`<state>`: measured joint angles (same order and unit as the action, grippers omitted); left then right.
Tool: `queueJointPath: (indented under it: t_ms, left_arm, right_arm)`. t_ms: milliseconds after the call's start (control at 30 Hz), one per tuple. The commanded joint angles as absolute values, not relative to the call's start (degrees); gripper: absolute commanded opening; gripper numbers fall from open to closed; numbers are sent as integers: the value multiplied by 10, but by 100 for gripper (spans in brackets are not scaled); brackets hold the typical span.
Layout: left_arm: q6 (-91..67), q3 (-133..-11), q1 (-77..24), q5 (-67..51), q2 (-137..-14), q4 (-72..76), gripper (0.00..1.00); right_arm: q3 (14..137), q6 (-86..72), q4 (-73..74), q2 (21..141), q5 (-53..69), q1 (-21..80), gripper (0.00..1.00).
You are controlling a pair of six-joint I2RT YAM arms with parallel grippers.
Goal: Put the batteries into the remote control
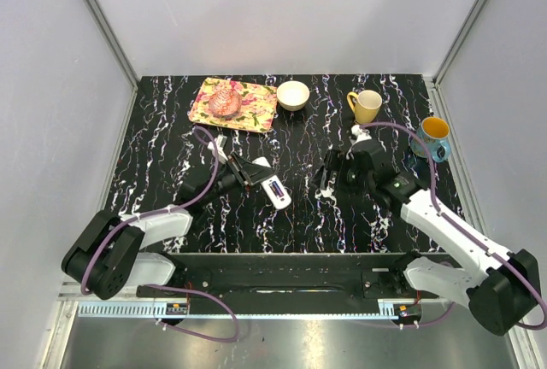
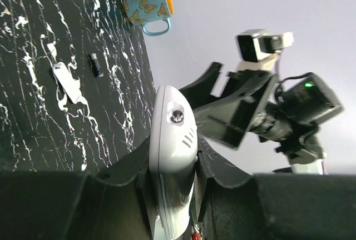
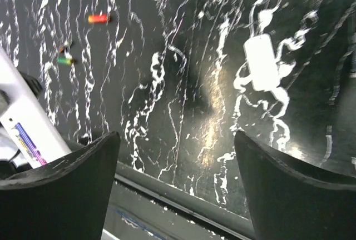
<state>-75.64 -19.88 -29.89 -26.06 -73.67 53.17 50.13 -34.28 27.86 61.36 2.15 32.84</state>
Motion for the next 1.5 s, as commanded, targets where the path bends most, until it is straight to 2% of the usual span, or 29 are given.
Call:
queueJointPath:
  t_ms: [0, 133, 333, 567, 933, 1467]
  left_arm:
    - [-768, -206, -297, -296, -735, 610, 0]
    - [-793, -212, -297, -323, -756, 649, 0]
    - [-817, -228, -298, -344, -780, 677, 0]
    - [-820, -243, -298, -350, -782, 671, 0]
    - [-809, -262, -306, -358, -787, 650, 0]
    - [-805, -284, -315, -360, -794, 642, 0]
  right_arm:
    - [421, -417, 97, 573, 165, 328, 92]
    - [394, -472, -28, 576, 214, 328, 93]
    - [410, -472, -97, 616, 288, 328, 90]
    - [439, -449, -73, 665, 328, 328, 80]
    - [456, -446, -88, 692, 373, 330, 79]
    - [489, -419, -41, 733, 422, 354, 53]
